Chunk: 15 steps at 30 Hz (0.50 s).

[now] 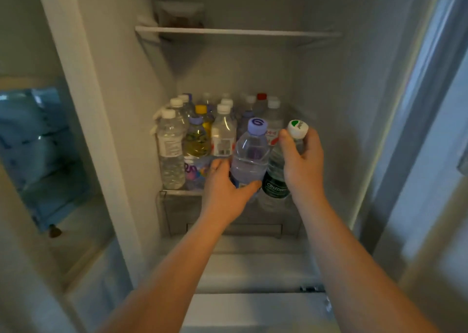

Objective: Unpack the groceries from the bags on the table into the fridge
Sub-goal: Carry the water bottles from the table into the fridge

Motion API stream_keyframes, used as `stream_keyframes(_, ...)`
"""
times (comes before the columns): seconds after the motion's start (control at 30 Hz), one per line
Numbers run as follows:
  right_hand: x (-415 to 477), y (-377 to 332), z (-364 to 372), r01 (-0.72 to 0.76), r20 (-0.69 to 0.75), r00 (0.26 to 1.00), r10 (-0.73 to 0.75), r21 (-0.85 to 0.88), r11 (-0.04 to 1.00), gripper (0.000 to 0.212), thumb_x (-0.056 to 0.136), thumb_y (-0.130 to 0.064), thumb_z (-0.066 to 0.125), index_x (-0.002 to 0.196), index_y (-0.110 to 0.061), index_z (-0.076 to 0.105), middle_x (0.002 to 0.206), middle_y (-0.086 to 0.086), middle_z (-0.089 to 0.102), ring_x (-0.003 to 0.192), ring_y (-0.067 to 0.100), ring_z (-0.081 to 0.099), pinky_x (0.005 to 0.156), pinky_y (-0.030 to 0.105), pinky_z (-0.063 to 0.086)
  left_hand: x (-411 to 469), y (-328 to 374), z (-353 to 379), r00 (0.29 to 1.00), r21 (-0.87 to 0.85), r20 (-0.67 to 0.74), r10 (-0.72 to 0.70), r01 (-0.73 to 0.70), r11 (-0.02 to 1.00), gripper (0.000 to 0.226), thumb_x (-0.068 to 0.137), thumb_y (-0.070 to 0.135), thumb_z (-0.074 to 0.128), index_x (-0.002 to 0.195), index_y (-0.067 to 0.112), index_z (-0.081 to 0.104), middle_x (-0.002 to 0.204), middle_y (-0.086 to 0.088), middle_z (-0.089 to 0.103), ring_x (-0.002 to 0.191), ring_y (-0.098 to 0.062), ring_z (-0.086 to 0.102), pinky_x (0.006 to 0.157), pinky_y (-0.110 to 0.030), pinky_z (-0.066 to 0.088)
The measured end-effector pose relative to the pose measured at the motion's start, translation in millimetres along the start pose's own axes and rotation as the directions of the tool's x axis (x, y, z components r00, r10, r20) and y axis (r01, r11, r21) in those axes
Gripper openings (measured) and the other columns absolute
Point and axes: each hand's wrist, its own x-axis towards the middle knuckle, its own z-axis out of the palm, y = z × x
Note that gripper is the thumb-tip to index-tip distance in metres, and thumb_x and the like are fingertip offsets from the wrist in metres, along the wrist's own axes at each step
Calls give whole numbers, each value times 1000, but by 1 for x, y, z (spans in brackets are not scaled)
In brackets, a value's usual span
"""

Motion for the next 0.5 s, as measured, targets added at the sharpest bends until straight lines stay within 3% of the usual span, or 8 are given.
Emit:
stream_keyframes(0.13,27,23,8,-5,-11,1000,4,-82,997,9,97,-16,61,106,-14,58,94,-9,62,81,-10,55,74,6,42,26,-20,20,1000,-30,-30,-2,1,1000,62,67,55,77,119,34,53,114,11,62,107,-12,61,86,-44,56)
stream_keyframes(0.3,57,45,17,-40,19,999,42,-124,992,19,98,-24,61,116,-17,59,106,-10,65,94,-4,59,80,7,44,39,-35,41,996,-45,-84,-15,11,999,60,73,44,82,121,30,49,115,8,62,105,-13,62,82,-43,56)
stream_keyframes(0.5,79,68,30,-85,54,995,89,-82,993,16,98,-21,61,113,-26,62,106,-14,69,99,-1,65,87,18,52,41,-44,53,981,105,-194,7,14,994,70,71,44,86,126,24,48,122,1,55,110,-23,59,80,-42,55)
